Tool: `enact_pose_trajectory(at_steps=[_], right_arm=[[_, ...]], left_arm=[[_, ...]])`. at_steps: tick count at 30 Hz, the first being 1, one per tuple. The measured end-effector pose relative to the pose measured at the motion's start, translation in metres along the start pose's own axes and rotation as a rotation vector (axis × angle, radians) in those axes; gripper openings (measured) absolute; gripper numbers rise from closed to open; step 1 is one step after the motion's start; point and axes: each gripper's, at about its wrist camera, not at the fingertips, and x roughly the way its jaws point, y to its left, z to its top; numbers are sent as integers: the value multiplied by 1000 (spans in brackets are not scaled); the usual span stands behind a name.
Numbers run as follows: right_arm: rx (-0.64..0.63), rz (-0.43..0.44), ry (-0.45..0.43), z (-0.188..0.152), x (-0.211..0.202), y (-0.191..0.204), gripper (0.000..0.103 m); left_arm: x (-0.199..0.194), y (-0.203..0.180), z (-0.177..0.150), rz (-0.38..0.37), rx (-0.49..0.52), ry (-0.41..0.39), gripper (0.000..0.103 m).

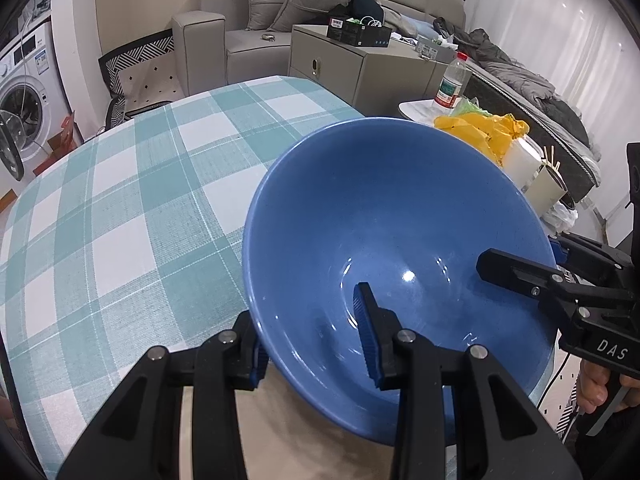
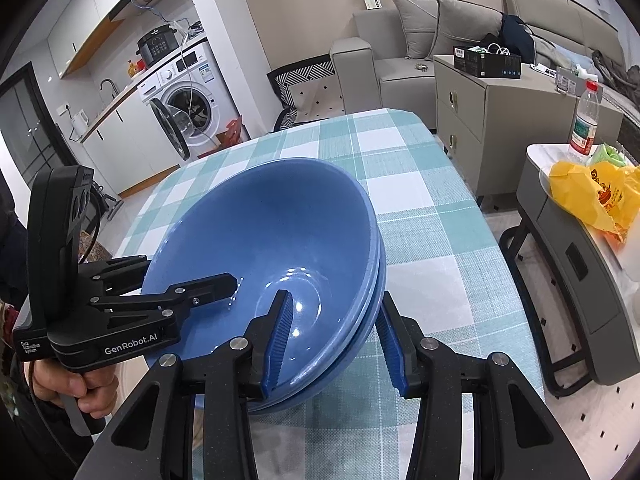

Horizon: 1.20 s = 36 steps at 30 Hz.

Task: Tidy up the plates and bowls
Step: 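Carry the bowl stack with the right tool toward the beige plates while the left tool carries its bowl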

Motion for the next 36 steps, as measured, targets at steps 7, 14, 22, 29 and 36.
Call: enact_pose_trajectory(at_steps=[7,14,22,29,36], right_arm=[[-3,10,-18,-2,-5,2,44],[-16,21,-39,-3,-15,8,44],[-43,47,-67,-5,-31,22,44],[-73,81,-88,-6,-45,40,44],[-113,118,-93,-8,-53,61,44]], left_arm=[[-9,-4,1,22,5,-17,36],[-23,-7,-3,43,-3,-43,36],[-50,-8,-8,92,-12,-88,36],[-71,-5,-16,131,-29,-114,36],[-92,4,-31,172,-61,-133,36]])
